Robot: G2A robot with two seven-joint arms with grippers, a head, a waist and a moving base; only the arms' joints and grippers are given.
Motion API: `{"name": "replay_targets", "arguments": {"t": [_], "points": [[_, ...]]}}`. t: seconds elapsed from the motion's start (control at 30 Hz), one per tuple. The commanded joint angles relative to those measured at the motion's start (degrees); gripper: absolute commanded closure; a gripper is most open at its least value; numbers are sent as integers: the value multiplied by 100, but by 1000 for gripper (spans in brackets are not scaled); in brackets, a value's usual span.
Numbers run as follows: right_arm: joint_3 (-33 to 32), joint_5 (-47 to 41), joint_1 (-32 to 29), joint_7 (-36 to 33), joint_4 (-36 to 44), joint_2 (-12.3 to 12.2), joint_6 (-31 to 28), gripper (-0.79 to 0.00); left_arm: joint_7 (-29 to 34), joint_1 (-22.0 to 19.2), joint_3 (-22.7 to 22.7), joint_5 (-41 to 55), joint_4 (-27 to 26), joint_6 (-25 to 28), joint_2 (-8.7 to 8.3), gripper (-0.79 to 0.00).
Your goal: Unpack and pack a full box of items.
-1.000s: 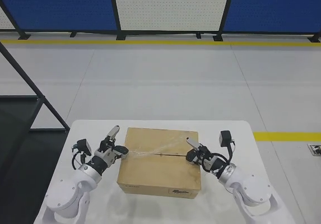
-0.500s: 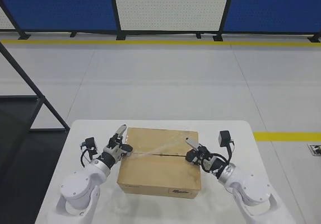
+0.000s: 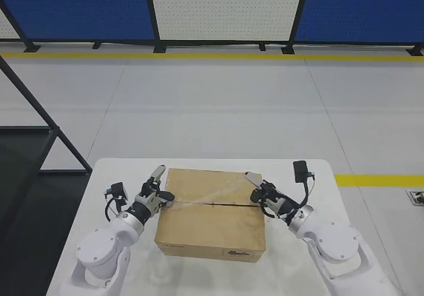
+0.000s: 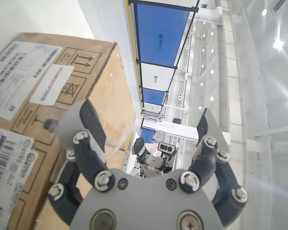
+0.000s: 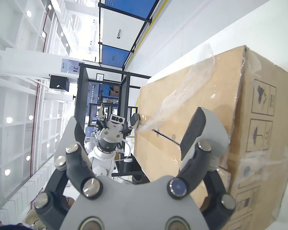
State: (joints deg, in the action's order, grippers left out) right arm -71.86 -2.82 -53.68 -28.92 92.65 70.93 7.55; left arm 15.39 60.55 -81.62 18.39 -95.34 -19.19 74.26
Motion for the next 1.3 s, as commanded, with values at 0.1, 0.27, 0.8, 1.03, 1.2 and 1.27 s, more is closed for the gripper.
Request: {"name": "replay_targets", "arguments": {"t": [0.1, 0.27, 0.8, 1.03, 1.2, 1.27], "points": [[0, -4, -1, -28, -3, 0, -8, -785, -61, -1, 12, 77, -49, -7, 5, -785], [46, 283, 172, 160, -98, 9, -21, -785, -61, -50, 49, 131, -33, -1, 10, -785], [29, 367, 1081, -135, -1151, 30, -120, -785, -132, -264, 152, 258, 188, 11, 27, -785], [236, 379, 1541, -29, -1992, 104, -642, -785, -185, -324, 253, 254, 209, -12, 40, -785], [555, 410, 2172, -240, -2910, 204, -1283, -785, -236, -317, 292, 245, 201, -23, 45, -785], [715, 480, 2401, -226, -3236, 258, -1402, -785, -252, -307, 300, 241, 193, -34, 46, -785]]}}
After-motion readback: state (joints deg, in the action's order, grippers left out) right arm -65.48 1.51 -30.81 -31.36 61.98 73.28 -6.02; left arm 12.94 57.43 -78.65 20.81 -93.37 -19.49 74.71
